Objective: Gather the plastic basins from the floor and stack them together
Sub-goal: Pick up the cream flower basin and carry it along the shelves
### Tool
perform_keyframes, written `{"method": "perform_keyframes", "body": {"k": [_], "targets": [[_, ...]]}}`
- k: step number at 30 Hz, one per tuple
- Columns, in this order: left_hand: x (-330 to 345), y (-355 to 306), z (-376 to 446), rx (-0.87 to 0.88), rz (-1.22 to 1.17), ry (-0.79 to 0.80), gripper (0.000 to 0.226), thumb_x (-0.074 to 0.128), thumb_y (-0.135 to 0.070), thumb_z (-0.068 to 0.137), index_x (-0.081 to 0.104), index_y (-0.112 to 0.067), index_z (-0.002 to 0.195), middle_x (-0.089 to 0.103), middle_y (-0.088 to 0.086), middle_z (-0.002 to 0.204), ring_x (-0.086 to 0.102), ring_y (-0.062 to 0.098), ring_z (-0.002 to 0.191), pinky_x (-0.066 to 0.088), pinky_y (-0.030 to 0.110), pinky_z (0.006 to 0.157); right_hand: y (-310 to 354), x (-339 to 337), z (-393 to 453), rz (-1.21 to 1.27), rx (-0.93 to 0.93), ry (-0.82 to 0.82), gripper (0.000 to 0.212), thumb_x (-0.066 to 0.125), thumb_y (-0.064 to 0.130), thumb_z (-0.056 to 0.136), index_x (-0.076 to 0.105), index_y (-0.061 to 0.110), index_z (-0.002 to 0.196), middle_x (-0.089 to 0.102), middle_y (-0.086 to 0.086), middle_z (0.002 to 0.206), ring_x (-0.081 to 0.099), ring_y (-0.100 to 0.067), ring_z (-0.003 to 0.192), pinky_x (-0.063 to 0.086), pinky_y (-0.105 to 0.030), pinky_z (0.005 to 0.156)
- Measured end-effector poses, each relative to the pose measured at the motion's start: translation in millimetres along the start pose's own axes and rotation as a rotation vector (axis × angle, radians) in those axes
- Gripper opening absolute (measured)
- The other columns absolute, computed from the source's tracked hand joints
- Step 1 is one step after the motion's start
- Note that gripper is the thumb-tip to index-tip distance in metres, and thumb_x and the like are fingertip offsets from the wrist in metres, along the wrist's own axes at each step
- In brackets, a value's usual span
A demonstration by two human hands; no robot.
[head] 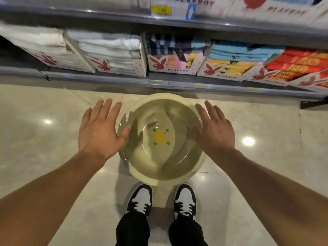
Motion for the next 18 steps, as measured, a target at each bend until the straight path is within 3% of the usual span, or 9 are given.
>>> {"method": "perform_keyframes", "body": {"k": [5, 9, 13, 18], "targets": [[-158.7, 4.6, -41.1, 0.004, 0.049, -0.071, 0.074, 0.042, -0.060, 0.092, 0.031, -0.025, 0.156, 0.023, 0.003, 0.165, 0.013, 0.022, 0.153, 0.012, 0.046, 0.123, 91.8, -143.2, -32.8, -0.024, -0.073, -0.039, 0.069, 0.035, 0.064, 0.096, 0.018, 0.034, 0.156, 0.016, 0.002, 0.166, 0.013, -0.026, 0.152, 0.029, -0.050, 0.114], [-315.7, 30.0, -72.9, -0.043, 0.092, -0.159, 0.075, 0.040, -0.060, 0.090, 0.032, -0.026, 0.156, 0.025, 0.001, 0.164, 0.017, 0.023, 0.152, 0.013, 0.047, 0.122, 159.9, -296.7, -54.2, -0.034, -0.196, -0.110, 0.071, 0.036, 0.062, 0.096, 0.013, 0.035, 0.158, 0.011, 0.002, 0.167, 0.012, -0.027, 0.152, 0.024, -0.052, 0.115], [-476.3, 63.5, -96.0, -0.128, 0.106, -0.238, 0.079, 0.049, -0.059, 0.089, 0.022, -0.030, 0.158, 0.016, -0.002, 0.167, 0.010, 0.021, 0.153, 0.011, 0.048, 0.122, 212.0, -466.8, -73.8, -0.100, -0.262, -0.224, 0.073, 0.038, 0.061, 0.096, 0.012, 0.034, 0.159, 0.014, -0.001, 0.166, 0.015, -0.030, 0.151, 0.034, -0.054, 0.110], [-658.7, 81.0, -130.6, -0.190, 0.049, -0.394, 0.078, 0.050, -0.059, 0.090, 0.026, -0.028, 0.157, 0.025, 0.000, 0.164, 0.017, 0.024, 0.151, 0.015, 0.050, 0.121, 275.8, -629.9, -118.8, -0.166, -0.346, -0.360, 0.072, 0.042, 0.061, 0.096, 0.020, 0.030, 0.157, 0.029, -0.004, 0.160, 0.029, -0.032, 0.144, 0.046, -0.049, 0.099]]}}
Point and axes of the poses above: each hand's wrist, its own z-axis towards the middle knuckle, its own x-axis out of the palm, y = z × x, the point moved 3 cm from there along z, towards the middle knuckle
